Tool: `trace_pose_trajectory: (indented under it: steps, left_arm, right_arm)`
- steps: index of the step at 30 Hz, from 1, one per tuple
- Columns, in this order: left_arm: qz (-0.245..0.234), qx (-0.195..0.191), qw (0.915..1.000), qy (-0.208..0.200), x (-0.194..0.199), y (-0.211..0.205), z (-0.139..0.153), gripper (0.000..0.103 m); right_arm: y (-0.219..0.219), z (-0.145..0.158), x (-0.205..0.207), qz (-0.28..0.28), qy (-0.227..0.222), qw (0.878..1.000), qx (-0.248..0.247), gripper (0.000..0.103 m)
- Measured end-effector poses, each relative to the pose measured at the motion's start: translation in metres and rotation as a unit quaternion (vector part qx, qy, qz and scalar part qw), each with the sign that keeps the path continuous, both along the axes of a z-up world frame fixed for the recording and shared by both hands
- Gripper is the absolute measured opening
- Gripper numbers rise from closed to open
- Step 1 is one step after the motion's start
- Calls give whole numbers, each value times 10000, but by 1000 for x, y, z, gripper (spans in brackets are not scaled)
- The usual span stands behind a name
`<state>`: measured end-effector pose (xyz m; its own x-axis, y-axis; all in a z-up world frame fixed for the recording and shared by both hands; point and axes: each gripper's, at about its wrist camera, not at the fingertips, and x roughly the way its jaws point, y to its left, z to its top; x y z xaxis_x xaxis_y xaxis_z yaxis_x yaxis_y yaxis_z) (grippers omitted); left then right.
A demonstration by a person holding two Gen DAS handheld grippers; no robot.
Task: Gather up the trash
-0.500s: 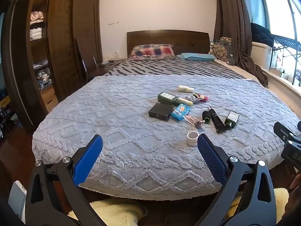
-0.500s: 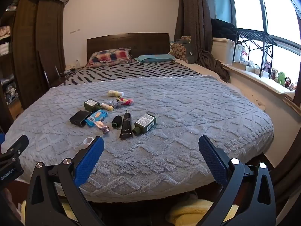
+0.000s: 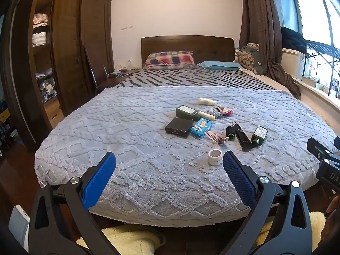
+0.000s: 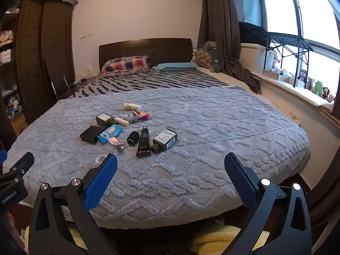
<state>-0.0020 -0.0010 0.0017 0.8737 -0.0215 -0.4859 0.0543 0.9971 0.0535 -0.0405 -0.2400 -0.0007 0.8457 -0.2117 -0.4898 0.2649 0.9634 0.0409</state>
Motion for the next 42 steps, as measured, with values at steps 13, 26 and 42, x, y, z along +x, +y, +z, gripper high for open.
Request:
trace_pose_trajectory:
  steps: [13,26,42]
  left_arm:
    - [25,-50,10000,7,2,2,-4,96]
    - [33,-80,9999,-54,-1,7,0,96]
    - [13,-61,10000,-60,-1,5,2,96]
  right_arm:
    - [1,-2,5,-11,-9,10000,14,101]
    - [3,2,1,51,-109,9999,39,101]
    - [2,5,2,63,-152,9998,69,101]
